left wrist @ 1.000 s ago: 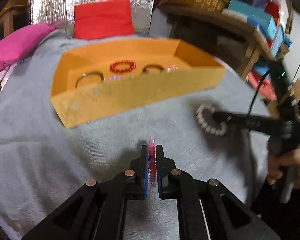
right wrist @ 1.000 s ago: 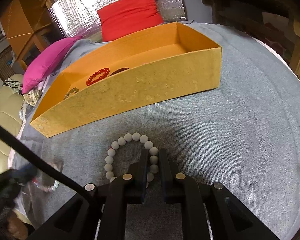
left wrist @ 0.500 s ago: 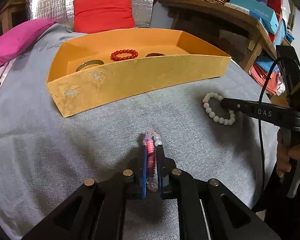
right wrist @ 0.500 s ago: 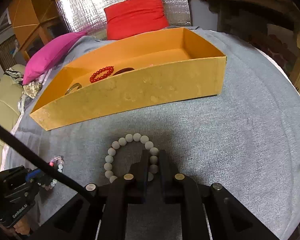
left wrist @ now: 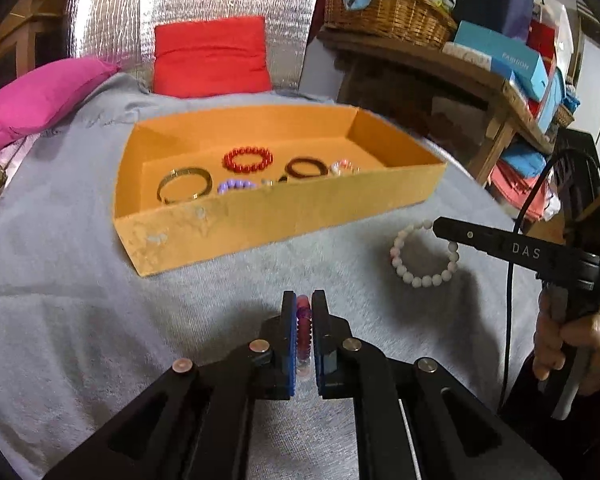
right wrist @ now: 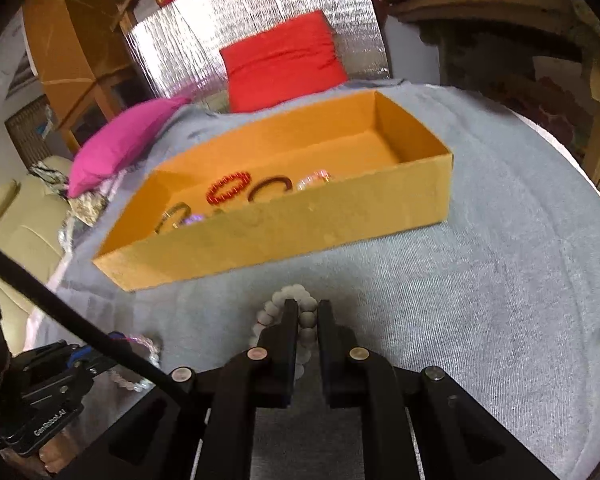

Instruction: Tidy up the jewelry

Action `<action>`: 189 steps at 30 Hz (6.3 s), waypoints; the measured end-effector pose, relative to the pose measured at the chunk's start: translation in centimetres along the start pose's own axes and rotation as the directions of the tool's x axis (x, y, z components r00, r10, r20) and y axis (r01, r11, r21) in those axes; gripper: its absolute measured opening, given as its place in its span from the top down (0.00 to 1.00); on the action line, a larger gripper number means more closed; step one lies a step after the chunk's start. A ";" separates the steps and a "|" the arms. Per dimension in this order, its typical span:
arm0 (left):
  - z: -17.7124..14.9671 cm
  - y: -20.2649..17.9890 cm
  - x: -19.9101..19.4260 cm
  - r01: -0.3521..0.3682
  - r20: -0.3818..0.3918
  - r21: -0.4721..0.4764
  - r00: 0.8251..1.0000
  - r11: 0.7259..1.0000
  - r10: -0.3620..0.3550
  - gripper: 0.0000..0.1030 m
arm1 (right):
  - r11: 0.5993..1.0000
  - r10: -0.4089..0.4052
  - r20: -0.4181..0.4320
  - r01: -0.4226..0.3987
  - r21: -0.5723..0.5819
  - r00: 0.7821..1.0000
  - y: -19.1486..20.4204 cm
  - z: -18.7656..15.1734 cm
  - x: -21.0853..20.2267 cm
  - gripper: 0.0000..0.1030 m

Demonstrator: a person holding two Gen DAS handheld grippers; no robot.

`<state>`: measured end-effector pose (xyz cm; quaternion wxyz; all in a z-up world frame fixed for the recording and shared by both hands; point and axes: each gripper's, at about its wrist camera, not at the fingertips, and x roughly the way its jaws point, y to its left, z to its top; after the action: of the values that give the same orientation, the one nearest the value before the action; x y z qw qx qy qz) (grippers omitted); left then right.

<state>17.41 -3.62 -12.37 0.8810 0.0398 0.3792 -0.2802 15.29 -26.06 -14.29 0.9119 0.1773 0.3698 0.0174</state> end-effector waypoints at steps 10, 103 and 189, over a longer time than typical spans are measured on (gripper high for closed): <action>1.5 -0.9 -1.4 -0.064 0.066 0.016 0.996 0.998 0.063 0.93 | 0.998 0.066 0.062 -0.067 0.021 0.996 0.5 0.6 -1.7 0.90; 11.0 2.1 -2.4 -0.476 0.040 -0.155 0.872 0.866 0.487 0.21 | 0.973 -0.168 0.078 0.178 -0.144 0.983 6.4 9.4 -3.3 0.35; 11.5 2.7 -2.7 -0.472 0.056 -0.169 0.872 0.865 0.486 0.21 | 0.977 -0.174 0.046 0.179 -0.120 0.984 6.5 9.3 -0.2 0.35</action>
<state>24.69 -3.36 -2.73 0.9407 0.0528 0.3341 -0.0249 22.13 -22.89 -5.77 0.9255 0.0873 0.3660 -0.0439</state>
